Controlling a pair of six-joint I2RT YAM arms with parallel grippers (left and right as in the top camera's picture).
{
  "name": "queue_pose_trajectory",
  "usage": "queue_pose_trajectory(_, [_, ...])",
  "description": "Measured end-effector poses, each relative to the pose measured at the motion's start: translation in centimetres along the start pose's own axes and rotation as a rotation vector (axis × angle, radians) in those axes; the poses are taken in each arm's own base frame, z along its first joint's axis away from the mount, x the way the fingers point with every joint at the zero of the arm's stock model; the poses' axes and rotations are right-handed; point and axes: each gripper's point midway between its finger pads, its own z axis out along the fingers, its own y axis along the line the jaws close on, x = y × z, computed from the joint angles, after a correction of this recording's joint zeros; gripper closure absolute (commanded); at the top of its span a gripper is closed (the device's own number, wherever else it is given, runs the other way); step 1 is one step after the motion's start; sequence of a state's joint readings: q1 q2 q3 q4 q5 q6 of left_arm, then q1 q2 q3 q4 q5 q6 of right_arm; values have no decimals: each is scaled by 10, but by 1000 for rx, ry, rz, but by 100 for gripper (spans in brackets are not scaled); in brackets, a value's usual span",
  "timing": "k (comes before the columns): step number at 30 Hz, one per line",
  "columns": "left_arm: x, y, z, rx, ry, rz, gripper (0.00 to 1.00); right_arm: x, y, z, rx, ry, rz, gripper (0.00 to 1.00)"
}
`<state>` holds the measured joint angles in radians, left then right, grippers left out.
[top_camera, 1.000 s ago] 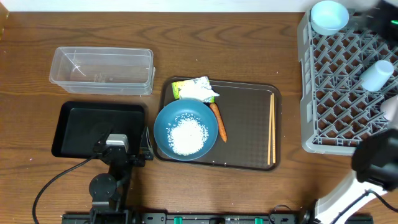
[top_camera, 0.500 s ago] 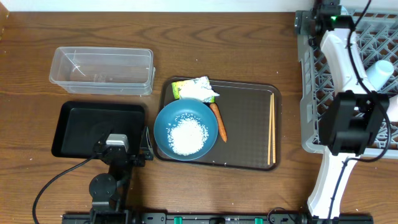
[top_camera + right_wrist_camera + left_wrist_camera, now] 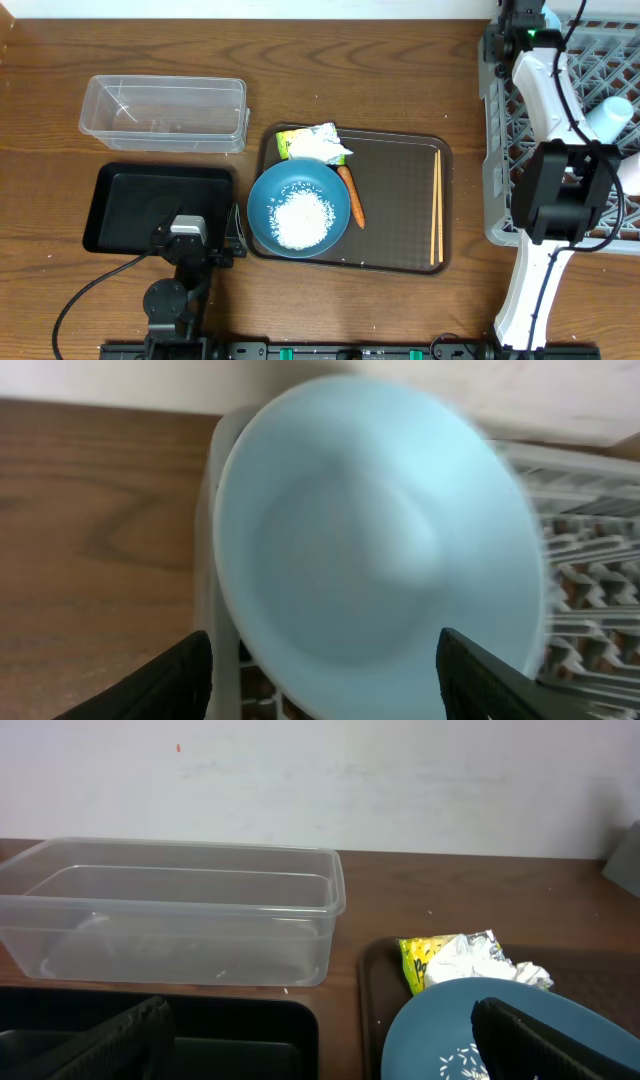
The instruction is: Sort waste into correct bins and load items into the dishwasher rack
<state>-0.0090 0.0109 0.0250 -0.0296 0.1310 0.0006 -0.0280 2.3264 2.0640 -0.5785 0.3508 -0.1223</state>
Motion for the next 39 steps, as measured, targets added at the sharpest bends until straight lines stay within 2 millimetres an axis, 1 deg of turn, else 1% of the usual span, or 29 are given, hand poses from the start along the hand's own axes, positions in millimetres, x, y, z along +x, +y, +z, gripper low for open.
queue_pose_trajectory(1, [0,0,0,0,0,0,2,2,0,3,-3,6,-2,33])
queue_pose_trajectory(3, [0,0,0,0,0,0,2,5,-2,7,-7,11,-5,49])
queue_pose_trajectory(4, [0,0,0,0,0,0,2,6,-3,8,-8,14,-7,54])
queue_pose_trajectory(6, [0,0,0,0,0,0,2,7,-5,9,-9,19,-4,59])
queue_pose_trajectory(9, [0,0,0,0,0,0,2,9,-5,10,-10,25,-10,74])
queue_pose_trajectory(12, [0,0,0,0,0,0,2,12,-4,10,-12,35,-11,87])
queue_pose_trajectory(14, [0,0,0,0,0,0,2,14,-4,10,-13,43,-19,97])
queue_pose_trajectory(15, [0,0,0,0,0,0,2,15,-5,10,-11,47,-18,99])
queue_pose_trajectory(19, [0,0,0,0,0,0,2,15,-7,7,0,50,-1,99])
queue_pose_trajectory(22, [0,0,0,0,0,0,2,12,-2,1,-52,46,18,99])
queue_pose_trajectory(25, [0,0,0,0,0,0,2,1,-3,-14,-150,16,80,99])
queue_pose_trajectory(28, [0,0,0,0,0,0,2,-19,-20,-36,-310,-53,170,99])
queue_pose_trajectory(30, [0,0,0,0,0,0,2,-31,-43,-51,-435,-117,247,99])
queue_pose_trajectory(32, [0,0,0,0,0,0,2,-37,-74,-63,-566,-180,321,99])
queue_pose_trajectory(34, [0,0,0,0,0,0,2,-34,-102,-67,-681,-225,382,99])
queue_pose_trajectory(36, [0,0,0,0,0,0,2,-28,-124,-68,-799,-273,428,99])
queue_pose_trajectory(39, [0,0,0,0,0,0,2,-18,-138,-65,-950,-311,480,99])
